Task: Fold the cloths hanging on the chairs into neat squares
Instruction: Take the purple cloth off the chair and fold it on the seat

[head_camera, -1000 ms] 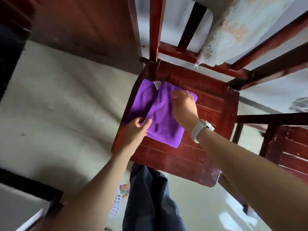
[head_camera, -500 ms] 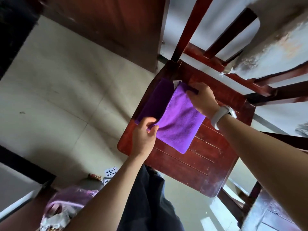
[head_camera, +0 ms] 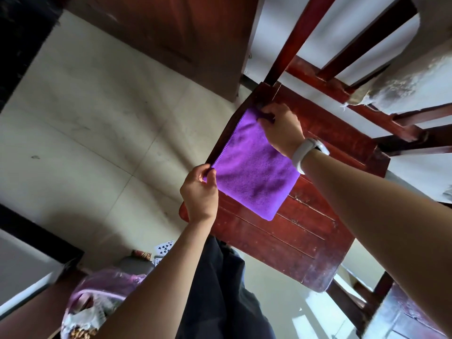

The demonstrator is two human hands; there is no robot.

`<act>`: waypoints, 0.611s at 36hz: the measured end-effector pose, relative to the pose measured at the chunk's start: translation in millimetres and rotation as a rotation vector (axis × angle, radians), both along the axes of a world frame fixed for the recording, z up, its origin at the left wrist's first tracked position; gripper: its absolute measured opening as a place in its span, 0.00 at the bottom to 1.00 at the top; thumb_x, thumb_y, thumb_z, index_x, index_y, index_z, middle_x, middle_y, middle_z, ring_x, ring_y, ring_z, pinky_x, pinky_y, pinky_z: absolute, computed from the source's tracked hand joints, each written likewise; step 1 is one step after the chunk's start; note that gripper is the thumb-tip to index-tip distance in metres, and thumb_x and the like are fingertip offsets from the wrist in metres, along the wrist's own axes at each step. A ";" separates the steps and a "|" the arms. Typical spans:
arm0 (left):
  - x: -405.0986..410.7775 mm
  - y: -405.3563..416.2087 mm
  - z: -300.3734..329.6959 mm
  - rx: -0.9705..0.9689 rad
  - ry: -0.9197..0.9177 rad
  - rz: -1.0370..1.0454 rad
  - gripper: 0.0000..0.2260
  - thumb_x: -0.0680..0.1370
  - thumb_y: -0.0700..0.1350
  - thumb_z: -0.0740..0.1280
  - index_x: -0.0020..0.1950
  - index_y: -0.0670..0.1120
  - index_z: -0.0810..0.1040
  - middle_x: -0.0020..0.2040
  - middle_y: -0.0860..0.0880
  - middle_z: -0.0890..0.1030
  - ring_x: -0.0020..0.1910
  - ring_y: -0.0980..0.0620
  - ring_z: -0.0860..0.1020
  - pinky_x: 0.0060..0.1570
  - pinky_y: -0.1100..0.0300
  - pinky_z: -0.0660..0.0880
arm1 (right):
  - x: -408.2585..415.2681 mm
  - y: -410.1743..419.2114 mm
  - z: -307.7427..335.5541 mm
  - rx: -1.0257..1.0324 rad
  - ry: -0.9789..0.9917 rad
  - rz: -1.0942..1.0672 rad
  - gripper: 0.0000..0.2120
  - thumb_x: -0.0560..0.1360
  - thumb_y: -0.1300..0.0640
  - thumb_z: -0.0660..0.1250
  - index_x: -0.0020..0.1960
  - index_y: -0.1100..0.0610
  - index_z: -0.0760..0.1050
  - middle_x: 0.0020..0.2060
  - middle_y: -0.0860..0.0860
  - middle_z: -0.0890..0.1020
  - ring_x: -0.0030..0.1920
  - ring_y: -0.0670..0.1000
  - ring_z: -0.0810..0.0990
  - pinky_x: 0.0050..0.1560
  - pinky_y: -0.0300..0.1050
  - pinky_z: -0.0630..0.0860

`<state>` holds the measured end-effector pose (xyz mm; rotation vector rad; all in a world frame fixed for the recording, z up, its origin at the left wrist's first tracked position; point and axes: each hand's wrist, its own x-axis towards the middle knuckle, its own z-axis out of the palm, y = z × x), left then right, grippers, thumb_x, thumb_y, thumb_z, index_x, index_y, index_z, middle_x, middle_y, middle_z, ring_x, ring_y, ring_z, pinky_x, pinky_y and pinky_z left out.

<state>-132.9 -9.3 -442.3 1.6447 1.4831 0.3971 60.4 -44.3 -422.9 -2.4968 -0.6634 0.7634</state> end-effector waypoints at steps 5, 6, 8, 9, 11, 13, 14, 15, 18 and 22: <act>-0.9 6.7 -6.1 0.160 0.074 -0.162 0.08 0.72 0.38 0.67 0.49 0.38 0.80 0.44 0.39 0.80 0.42 0.40 0.78 0.45 0.62 0.67 | -6.2 -5.5 -2.5 -0.085 -0.184 -0.022 0.17 0.74 0.52 0.62 0.62 0.51 0.71 0.61 0.53 0.72 0.63 0.55 0.68 0.63 0.53 0.61; -1.7 7.7 -5.0 0.223 0.093 -0.222 0.09 0.72 0.39 0.66 0.51 0.39 0.79 0.45 0.40 0.79 0.43 0.40 0.77 0.46 0.62 0.67 | -11.2 -11.3 1.2 -0.058 -0.260 -0.005 0.17 0.74 0.52 0.61 0.62 0.52 0.72 0.59 0.54 0.73 0.61 0.57 0.69 0.62 0.54 0.61; -2.8 8.1 0.8 0.373 0.145 -0.384 0.13 0.73 0.41 0.61 0.55 0.42 0.78 0.51 0.43 0.79 0.50 0.43 0.76 0.50 0.59 0.67 | -23.7 -26.3 7.6 0.008 -0.451 0.089 0.16 0.73 0.56 0.59 0.60 0.55 0.74 0.55 0.57 0.75 0.56 0.59 0.73 0.63 0.58 0.63; -2.4 7.5 3.4 0.432 0.160 -0.483 0.14 0.73 0.41 0.59 0.57 0.43 0.77 0.54 0.45 0.79 0.54 0.46 0.75 0.52 0.57 0.68 | -31.4 -34.6 8.5 0.028 -0.527 0.158 0.17 0.72 0.58 0.58 0.59 0.56 0.74 0.53 0.58 0.76 0.54 0.60 0.74 0.65 0.60 0.62; 0.7 5.6 5.8 0.508 0.158 -0.715 0.18 0.73 0.39 0.58 0.61 0.44 0.74 0.60 0.46 0.76 0.61 0.48 0.72 0.57 0.53 0.69 | -48.6 -52.3 3.0 -0.015 -0.635 0.318 0.18 0.70 0.60 0.59 0.60 0.58 0.75 0.54 0.59 0.78 0.57 0.59 0.73 0.68 0.63 0.59; 7.3 4.1 2.4 0.540 0.191 -0.936 0.19 0.75 0.40 0.58 0.66 0.43 0.70 0.67 0.44 0.72 0.68 0.45 0.68 0.63 0.49 0.68 | -64.7 -68.2 -5.8 -0.177 -0.670 0.424 0.20 0.71 0.59 0.59 0.62 0.60 0.73 0.61 0.59 0.76 0.64 0.59 0.72 0.68 0.65 0.60; 11.4 4.4 -1.2 0.542 0.224 -1.011 0.20 0.76 0.41 0.58 0.68 0.42 0.67 0.70 0.42 0.68 0.70 0.44 0.65 0.65 0.47 0.67 | -70.9 -73.6 -9.8 -0.266 -0.657 0.421 0.22 0.72 0.57 0.58 0.63 0.62 0.72 0.63 0.60 0.74 0.66 0.59 0.71 0.67 0.65 0.60; 15.9 5.0 -4.4 0.535 0.257 -1.063 0.21 0.77 0.43 0.57 0.70 0.42 0.64 0.72 0.41 0.65 0.72 0.43 0.62 0.66 0.46 0.65 | -75.1 -77.6 -13.8 -0.329 -0.630 0.387 0.23 0.73 0.55 0.56 0.65 0.63 0.70 0.65 0.61 0.72 0.68 0.59 0.69 0.67 0.64 0.59; 26.2 7.1 -16.1 0.524 0.344 -1.148 0.24 0.79 0.49 0.54 0.72 0.39 0.60 0.73 0.39 0.60 0.73 0.40 0.58 0.68 0.44 0.63 | -76.8 -84.1 -25.4 -0.360 -0.559 0.255 0.27 0.74 0.51 0.53 0.68 0.64 0.65 0.68 0.64 0.68 0.70 0.60 0.65 0.69 0.61 0.58; 27.1 10.3 -28.8 0.564 0.410 -1.174 0.26 0.79 0.51 0.53 0.72 0.38 0.60 0.73 0.38 0.60 0.73 0.41 0.58 0.69 0.45 0.62 | -75.7 -87.7 -41.1 -0.292 -0.548 0.209 0.27 0.75 0.49 0.53 0.71 0.59 0.61 0.70 0.63 0.65 0.71 0.60 0.62 0.71 0.60 0.58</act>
